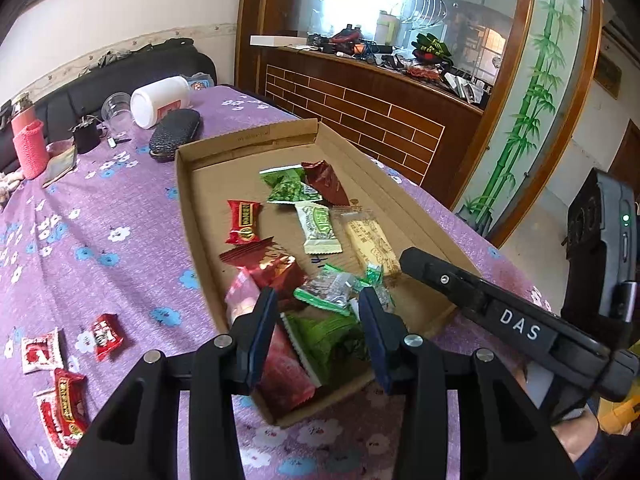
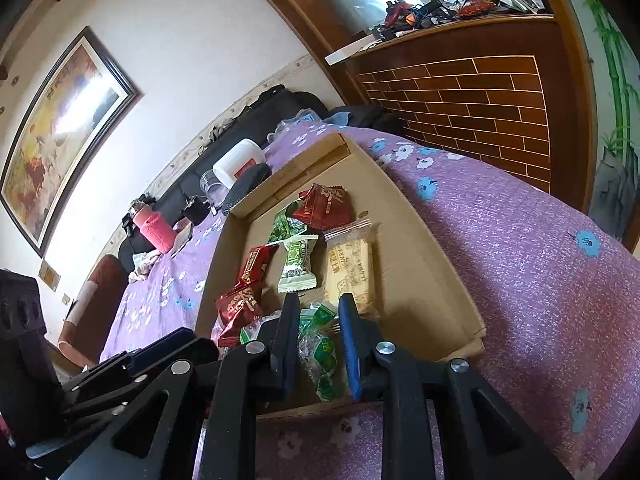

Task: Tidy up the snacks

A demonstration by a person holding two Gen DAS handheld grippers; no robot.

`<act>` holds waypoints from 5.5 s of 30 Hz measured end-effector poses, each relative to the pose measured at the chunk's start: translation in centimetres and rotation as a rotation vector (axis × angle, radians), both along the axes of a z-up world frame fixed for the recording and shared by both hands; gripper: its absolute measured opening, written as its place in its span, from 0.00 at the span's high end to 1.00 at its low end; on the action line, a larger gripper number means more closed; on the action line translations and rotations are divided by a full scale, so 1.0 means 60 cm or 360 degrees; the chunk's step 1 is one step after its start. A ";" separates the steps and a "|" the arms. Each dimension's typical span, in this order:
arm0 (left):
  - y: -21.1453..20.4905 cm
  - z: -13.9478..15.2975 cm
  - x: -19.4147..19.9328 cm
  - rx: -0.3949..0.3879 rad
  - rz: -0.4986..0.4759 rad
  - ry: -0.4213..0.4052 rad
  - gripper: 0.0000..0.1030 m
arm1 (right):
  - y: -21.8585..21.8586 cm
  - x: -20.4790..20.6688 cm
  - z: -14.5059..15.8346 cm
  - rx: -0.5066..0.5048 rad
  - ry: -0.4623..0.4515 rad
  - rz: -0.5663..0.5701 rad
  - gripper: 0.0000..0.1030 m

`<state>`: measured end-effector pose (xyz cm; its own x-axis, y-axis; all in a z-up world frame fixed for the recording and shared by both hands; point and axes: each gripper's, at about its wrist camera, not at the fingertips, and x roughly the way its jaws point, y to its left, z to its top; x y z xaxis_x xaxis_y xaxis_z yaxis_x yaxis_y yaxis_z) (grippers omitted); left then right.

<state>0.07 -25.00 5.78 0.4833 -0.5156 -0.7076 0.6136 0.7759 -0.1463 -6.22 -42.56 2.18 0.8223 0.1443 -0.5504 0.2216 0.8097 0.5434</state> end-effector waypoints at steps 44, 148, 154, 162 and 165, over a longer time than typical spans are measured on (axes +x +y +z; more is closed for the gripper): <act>0.361 -0.076 0.057 0.0197 0.0713 0.0314 0.60 | 0.074 0.015 0.024 -0.0195 0.0074 0.0185 0.71; 0.352 -0.077 0.052 0.0192 0.0655 0.0180 0.70 | 0.388 0.186 -0.025 -0.0240 0.0292 0.0969 0.81; 0.357 -0.072 0.051 0.0164 0.0667 0.0178 0.70 | 0.385 0.186 -0.025 -0.0237 0.0292 0.0957 0.81; 0.359 -0.072 0.052 0.0129 0.0657 0.0205 0.70 | 0.384 0.188 -0.027 -0.0216 0.0307 0.0969 0.81; 0.361 -0.073 0.053 0.0124 0.0657 0.0218 0.70 | 0.384 0.188 -0.027 -0.0214 0.0305 0.0968 0.81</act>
<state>3.27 -3.34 1.40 0.5365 -0.2414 -0.8086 0.2290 0.9639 -0.1359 5.07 -19.52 0.54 0.5009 0.4727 -0.7250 -0.2149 0.8794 0.4249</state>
